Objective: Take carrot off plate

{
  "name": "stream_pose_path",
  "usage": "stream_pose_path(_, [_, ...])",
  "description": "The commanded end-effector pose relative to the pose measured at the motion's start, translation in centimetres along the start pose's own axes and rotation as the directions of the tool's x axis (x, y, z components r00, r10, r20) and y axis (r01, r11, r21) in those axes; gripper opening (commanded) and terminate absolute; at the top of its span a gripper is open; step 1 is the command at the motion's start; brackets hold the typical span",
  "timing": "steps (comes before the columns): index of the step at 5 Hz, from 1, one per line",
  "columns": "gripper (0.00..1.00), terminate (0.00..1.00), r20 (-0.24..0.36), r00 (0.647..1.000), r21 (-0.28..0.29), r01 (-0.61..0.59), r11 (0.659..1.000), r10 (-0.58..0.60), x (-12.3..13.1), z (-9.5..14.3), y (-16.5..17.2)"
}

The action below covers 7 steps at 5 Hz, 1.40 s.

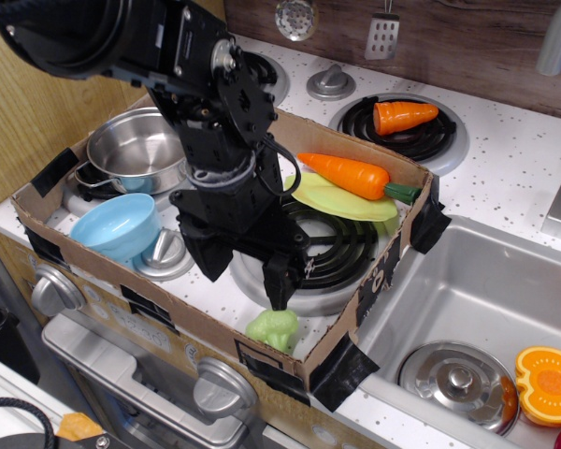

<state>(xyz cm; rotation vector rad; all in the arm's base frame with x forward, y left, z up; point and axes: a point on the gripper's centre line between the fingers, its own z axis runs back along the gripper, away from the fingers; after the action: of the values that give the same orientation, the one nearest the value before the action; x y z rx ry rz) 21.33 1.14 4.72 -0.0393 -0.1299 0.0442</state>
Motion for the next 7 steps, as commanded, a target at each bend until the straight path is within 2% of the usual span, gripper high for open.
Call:
stream_pose_path(1, [1.0,0.0,0.035,0.97,0.089,-0.243,0.966,0.241,4.2,2.6,-0.1])
stream_pose_path(2, [1.0,0.0,0.109,0.921,0.065,-0.383,0.921,0.375,6.6,3.3,0.0])
stream_pose_path(3, [1.0,0.0,0.141,0.797,0.069,-0.6,0.797,0.587,9.1,3.3,0.0])
stream_pose_path(4, [1.0,0.0,0.145,0.652,0.079,-0.757,0.648,0.744,11.5,2.5,0.3])
stream_pose_path(5, [1.0,0.0,0.121,0.476,0.043,-0.879,0.474,0.871,13.7,2.1,0.8])
stream_pose_path(6, [1.0,0.0,0.083,0.35,0.051,-0.937,0.347,0.933,15.3,1.6,1.2])
stream_pose_path(7, [1.0,0.0,0.03,0.304,0.032,-0.952,0.303,0.952,15.4,0.5,1.5])
